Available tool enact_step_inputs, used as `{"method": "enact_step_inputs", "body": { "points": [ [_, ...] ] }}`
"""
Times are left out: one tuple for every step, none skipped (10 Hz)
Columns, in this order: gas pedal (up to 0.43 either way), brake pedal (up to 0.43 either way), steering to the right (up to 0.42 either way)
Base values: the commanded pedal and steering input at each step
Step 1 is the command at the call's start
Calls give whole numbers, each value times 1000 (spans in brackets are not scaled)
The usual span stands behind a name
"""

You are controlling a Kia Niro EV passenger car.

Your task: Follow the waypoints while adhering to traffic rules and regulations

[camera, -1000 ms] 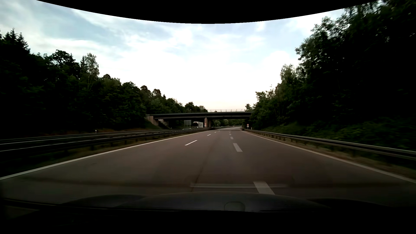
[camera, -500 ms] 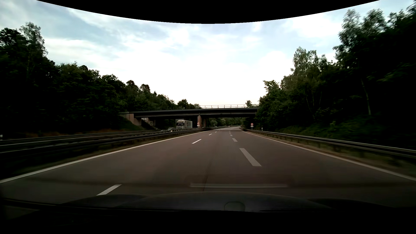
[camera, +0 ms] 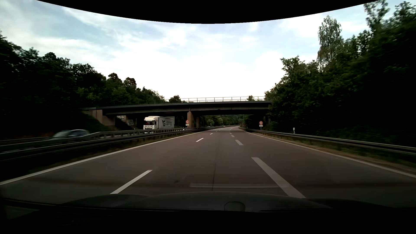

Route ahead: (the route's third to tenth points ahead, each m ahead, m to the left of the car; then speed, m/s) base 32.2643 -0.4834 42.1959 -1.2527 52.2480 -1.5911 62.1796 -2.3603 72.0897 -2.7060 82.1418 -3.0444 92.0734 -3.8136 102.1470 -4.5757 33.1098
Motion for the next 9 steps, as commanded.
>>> {"method": "enact_step_inputs", "body": {
  "points": [
    [531, 6, 8],
    [531, 6, 8],
    [512, 6, 8],
    [488, 6, 9],
    [469, 6, 9],
    [441, 6, 9],
    [421, 6, 9],
    [398, 6, 8],
    [358, 6, 8]
  ]
}}
